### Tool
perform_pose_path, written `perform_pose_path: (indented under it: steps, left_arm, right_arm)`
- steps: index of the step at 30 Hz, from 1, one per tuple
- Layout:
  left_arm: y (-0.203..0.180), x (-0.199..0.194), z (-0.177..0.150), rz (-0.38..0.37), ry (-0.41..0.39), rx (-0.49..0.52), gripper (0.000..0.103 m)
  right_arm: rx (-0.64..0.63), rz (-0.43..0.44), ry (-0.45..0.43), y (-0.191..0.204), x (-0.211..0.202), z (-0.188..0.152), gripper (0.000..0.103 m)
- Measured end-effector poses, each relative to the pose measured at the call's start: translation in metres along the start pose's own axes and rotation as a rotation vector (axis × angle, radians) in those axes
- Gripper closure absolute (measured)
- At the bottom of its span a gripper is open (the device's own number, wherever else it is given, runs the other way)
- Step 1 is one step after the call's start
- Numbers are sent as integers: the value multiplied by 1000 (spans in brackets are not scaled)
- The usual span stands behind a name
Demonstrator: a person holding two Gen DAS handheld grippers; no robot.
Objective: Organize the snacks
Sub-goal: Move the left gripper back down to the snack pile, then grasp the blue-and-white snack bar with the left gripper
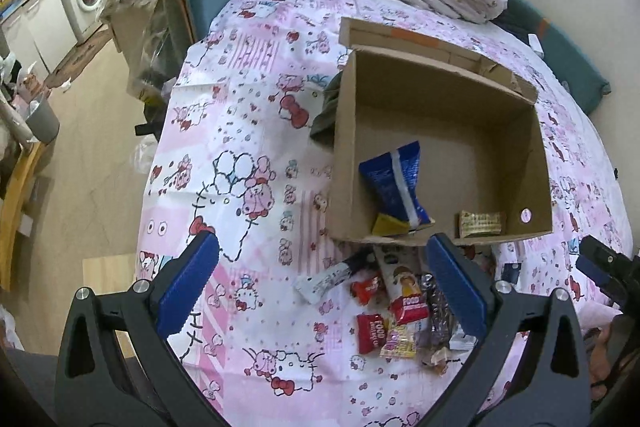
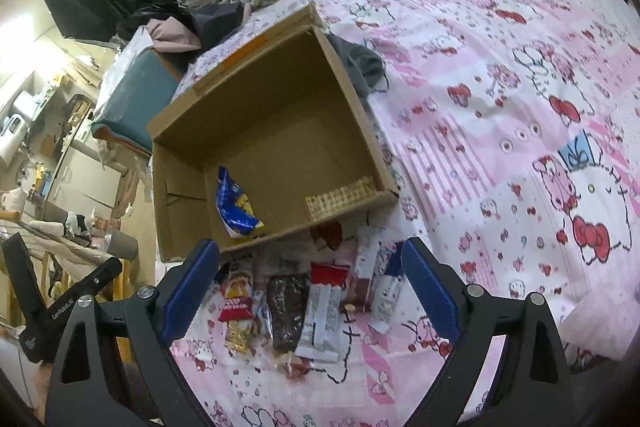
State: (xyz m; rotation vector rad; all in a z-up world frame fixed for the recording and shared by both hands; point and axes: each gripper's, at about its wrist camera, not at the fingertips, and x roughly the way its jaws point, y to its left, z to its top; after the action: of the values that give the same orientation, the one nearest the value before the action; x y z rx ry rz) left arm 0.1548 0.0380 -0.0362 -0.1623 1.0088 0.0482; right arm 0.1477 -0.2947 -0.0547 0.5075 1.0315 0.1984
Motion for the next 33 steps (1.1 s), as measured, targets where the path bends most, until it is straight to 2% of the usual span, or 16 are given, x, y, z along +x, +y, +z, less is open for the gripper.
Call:
perform_pose_path:
  steps: [6, 10, 12, 14, 17, 19, 21, 22, 24, 30, 31, 33]
  left_arm:
    - [23, 7, 0, 37, 18, -73, 1]
    - [44, 29, -5, 61, 107, -176, 1]
    - [47, 42, -11, 63, 157, -191, 3]
    - [41, 56, -16, 53, 204, -163, 10]
    - [16, 82, -23, 28, 299, -27, 17]
    - [-3, 99, -27, 12, 353, 80, 33]
    - [-15, 114, -29, 6, 394, 154, 36]
    - [-17, 121, -30, 0, 416, 169, 51]
    - [-19, 130, -29, -10, 436, 172, 66]
    - [-33, 147, -30, -12, 466, 257, 68]
    - [-36, 149, -31, -18, 473, 272, 78]
    - [-38, 149, -33, -27, 480, 278, 84]
  right_arm:
    - [45, -30, 53, -17, 4, -7, 8]
    - [121, -53, 102, -33, 14, -10, 8]
    - [157, -59, 119, -39, 19, -10, 8]
    - [182, -63, 133, -44, 23, -10, 8]
    - [195, -64, 151, -47, 28, -9, 8]
    - [199, -64, 159, -49, 30, -10, 8]
    - [204, -66, 162, -51, 31, -8, 8]
    - [207, -65, 163, -51, 32, -8, 8]
    - [211, -62, 167, -52, 33, -9, 8]
    - [219, -68, 178, -55, 36, -10, 8]
    - [222, -69, 182, -55, 37, -10, 8]
    - [223, -70, 185, -55, 39, -10, 8]
